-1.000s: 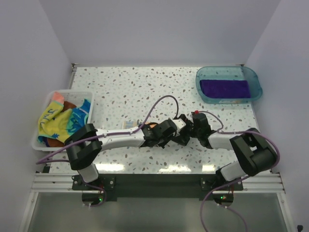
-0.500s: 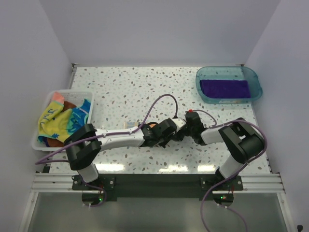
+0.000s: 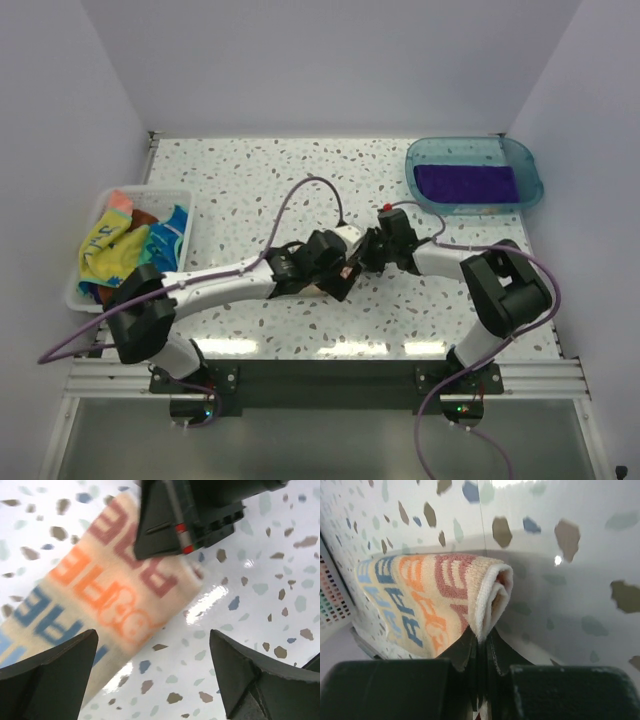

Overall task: Fold and stack the towels
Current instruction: Neatly place the folded towel into the bin

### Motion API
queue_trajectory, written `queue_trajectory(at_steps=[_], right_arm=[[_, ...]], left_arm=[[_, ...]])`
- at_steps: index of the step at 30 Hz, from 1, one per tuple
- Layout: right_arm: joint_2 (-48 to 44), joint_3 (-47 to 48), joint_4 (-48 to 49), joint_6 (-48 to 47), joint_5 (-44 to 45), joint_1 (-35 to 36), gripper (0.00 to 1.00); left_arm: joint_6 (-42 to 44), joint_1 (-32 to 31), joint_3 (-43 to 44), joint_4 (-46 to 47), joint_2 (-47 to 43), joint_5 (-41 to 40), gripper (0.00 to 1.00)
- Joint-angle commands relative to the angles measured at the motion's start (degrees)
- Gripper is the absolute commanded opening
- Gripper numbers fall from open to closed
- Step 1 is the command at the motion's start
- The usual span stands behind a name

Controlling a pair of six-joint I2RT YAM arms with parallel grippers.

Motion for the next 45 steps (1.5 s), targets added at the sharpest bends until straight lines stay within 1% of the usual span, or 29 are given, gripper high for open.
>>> queue_trajectory(at_steps=[1, 2, 4, 5, 7, 8, 9, 10, 11, 13, 14, 16, 17, 21, 26, 30, 35, 39, 42, 45], right_arm=[[-2.2, 6.8, -10.4, -12.0, 4.4, -2.8, 0.00], [-2.3, 9.2, -11.5, -13.4, 4.8, -3.6, 0.00], [-2.1, 12.1, -15.3, -17.1, 5.5, -6.2, 0.00], [-1.4, 15.4, -16.5, -18.0, 5.3, -7.1, 0.00], [-0.6, 19.0, -19.8, -20.7, 4.6, -9.7, 0.00], [0.7, 23.1, -20.7, -21.7, 4.5, -10.2, 0.00], [1.5, 25.5, -23.3, -22.9, 4.9, -10.8, 0.00], [2.6, 28.0, -24.9, -25.2, 6.1, -11.2, 0.00], [4.6, 33.0, -26.3, -26.2, 6.8, -11.4, 0.00], [7.0, 38.1, -30.4, -29.4, 7.7, -12.5, 0.00], [8.2, 43.2, -31.7, -30.5, 7.9, -13.0, 0.00], [11.9, 48.8, -36.6, -33.7, 9.2, -14.4, 0.00], [13.1, 53.9, -38.3, -34.7, 10.0, -14.9, 0.00], [18.8, 65.3, -46.1, -40.7, 13.5, -17.7, 0.00], [21.7, 77.7, -54.6, -47.0, 15.5, -21.8, 0.00], [22.5, 82.5, -57.3, -54.5, 17.2, -26.3, 0.00], [24.3, 84.6, -56.3, -57.2, 19.1, -32.1, 0.00], [25.9, 85.5, -54.4, -61.9, 23.0, -33.9, 0.00], [27.4, 85.3, -52.0, -65.2, 23.1, -35.0, 0.00], [29.3, 86.1, -52.1, -67.4, 23.4, -36.0, 0.00]], left_arm=[[-1.9, 4.7, -1.2, -0.7, -8.8, -0.6, 1.00], [-2.0, 7.9, -1.8, -1.7, -11.7, -0.6, 1.00], [-1.8, 11.7, -1.9, -3.9, -14.2, -0.3, 1.00], [-1.6, 16.0, -2.1, -6.2, -16.5, -0.4, 1.00], [-0.8, 20.4, -2.4, -8.2, -18.6, -0.6, 1.00], [-0.3, 24.4, -3.2, -8.3, -20.6, -0.5, 1.00], [0.4, 26.2, -3.8, -8.2, -21.6, -0.5, 1.00], [0.7, 29.5, -4.6, -7.3, -22.6, -0.6, 1.00], [0.8, 30.8, -6.2, -6.9, -24.3, -0.9, 1.00], [0.7, 34.4, -7.7, -6.1, -25.4, -1.6, 1.00], [0.5, 35.2, -9.0, -5.8, -26.0, -1.7, 1.00], [0.3, 36.4, -10.4, -4.7, -26.5, -2.5, 1.00], [0.3, 36.5, -11.6, -4.4, -26.6, -3.0, 1.00], [0.7, 37.0, -12.8, -4.0, -25.6, -6.9, 1.00], [0.6, 37.4, -12.9, -4.1, -24.4, -9.4, 1.00], [0.8, 37.8, -13.4, -3.4, -24.1, -10.4, 1.00], [0.8, 38.7, -13.0, -2.9, -23.2, -9.9, 0.99], [1.0, 39.0, -13.0, -2.9, -21.9, -9.8, 0.99], [0.9, 39.1, -12.8, -2.9, -21.0, -10.3, 0.99], [0.8, 39.1, -13.0, -2.6, -20.2, -10.5, 0.99]])
